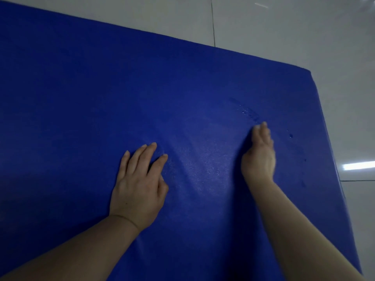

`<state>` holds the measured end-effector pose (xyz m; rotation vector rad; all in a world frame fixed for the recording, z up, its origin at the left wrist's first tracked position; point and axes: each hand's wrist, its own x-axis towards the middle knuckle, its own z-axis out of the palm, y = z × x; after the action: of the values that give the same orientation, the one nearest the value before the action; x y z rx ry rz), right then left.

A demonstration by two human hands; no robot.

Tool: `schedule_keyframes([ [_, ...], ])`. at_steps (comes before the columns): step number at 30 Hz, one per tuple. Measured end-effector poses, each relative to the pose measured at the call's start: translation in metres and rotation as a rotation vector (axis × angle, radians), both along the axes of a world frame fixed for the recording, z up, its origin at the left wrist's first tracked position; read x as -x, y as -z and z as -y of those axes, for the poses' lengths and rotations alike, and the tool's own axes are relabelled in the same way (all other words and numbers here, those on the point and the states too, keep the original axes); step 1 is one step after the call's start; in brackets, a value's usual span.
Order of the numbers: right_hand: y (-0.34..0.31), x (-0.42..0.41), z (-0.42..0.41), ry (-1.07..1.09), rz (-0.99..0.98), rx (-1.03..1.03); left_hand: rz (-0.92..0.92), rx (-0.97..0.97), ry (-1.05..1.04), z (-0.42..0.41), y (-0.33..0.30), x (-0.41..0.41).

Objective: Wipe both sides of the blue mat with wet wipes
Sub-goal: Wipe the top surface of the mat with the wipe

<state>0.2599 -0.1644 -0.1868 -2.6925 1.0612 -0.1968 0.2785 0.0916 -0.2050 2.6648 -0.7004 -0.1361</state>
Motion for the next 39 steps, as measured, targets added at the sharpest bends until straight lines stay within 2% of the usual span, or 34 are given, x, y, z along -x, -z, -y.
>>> schedule_keyframes([
  [3,0.013,-0.013,-0.058,-0.43,0.083,0.003,-0.001,-0.009,-0.006,0.0,-0.002,0.0],
  [5,0.021,-0.014,-0.069,-0.597,0.083,-0.02,0.003,-0.007,-0.009,0.0,-0.001,-0.001],
  [7,0.016,-0.01,-0.039,-0.523,0.073,0.005,0.007,0.006,-0.01,0.0,-0.001,0.0],
  [9,0.006,0.0,0.003,-0.239,0.015,0.0,0.013,0.009,-0.005,0.001,-0.001,0.0],
  [11,-0.001,0.006,0.025,-0.079,-0.054,-0.042,0.011,-0.003,-0.003,0.001,0.0,0.0],
  [16,0.013,-0.009,-0.026,-0.346,0.137,-0.029,-0.022,-0.04,0.009,0.0,-0.002,-0.002],
  [26,0.03,-0.015,-0.038,-0.351,0.141,-0.072,-0.057,-0.13,0.004,0.002,-0.006,-0.006],
  [30,0.029,-0.017,-0.038,-0.355,0.155,-0.068,-0.042,-0.055,-0.035,0.007,-0.014,-0.013],
  [34,0.03,-0.017,-0.037,-0.346,0.171,-0.044,0.053,0.041,0.006,0.014,-0.025,-0.059],
  [39,0.029,-0.017,-0.037,-0.346,0.174,-0.024,0.031,-0.09,-0.055,0.017,-0.016,-0.096],
])
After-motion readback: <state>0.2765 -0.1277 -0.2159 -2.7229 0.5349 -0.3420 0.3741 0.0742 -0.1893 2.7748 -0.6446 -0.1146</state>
